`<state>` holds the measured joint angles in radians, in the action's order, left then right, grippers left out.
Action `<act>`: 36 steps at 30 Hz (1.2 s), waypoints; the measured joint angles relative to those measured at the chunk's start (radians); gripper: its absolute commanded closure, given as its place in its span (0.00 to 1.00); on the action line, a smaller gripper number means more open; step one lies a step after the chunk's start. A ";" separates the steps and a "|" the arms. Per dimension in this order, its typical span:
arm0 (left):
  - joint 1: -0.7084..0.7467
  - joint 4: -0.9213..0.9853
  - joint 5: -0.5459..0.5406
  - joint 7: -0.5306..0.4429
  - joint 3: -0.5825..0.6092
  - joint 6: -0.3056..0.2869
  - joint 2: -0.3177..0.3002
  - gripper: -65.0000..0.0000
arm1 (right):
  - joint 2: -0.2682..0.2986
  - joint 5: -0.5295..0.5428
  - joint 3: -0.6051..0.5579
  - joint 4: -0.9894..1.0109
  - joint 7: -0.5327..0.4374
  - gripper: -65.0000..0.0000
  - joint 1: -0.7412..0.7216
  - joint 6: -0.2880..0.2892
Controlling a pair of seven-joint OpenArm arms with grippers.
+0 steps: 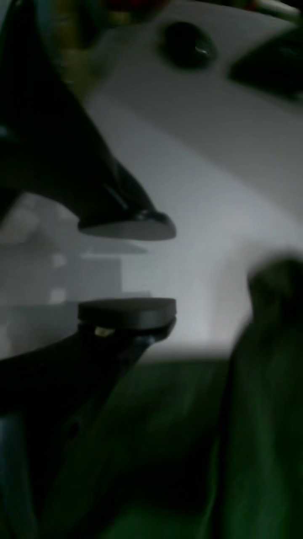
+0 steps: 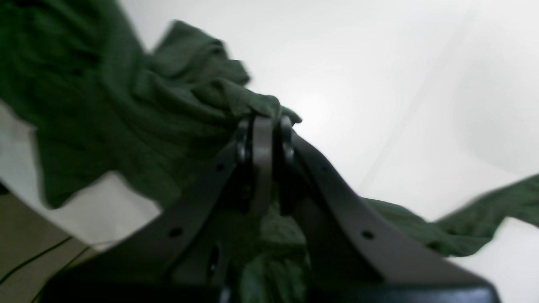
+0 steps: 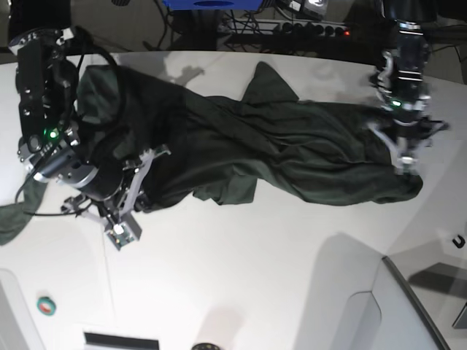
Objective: Layout the t-shirt on the table in an organized manner, then fold the t-shirt properly
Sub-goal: 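Grasp the shirt edge with the left gripper while right gripper holds its end, then pull the held shirt edges apart with both grippers to widen it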
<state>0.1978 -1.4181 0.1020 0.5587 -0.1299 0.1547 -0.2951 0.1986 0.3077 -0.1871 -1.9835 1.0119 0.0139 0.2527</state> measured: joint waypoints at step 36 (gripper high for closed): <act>-0.309 0.254 0.002 -0.078 0.101 -0.001 0.097 0.65 | 0.181 0.014 0.117 -0.004 -0.197 1.00 -0.121 0.001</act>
<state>-0.1116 -1.1637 0.1040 0.4808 -0.0288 0.1535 -0.1978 0.3794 0.3222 -0.0700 -1.9877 0.8150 -0.1074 0.2539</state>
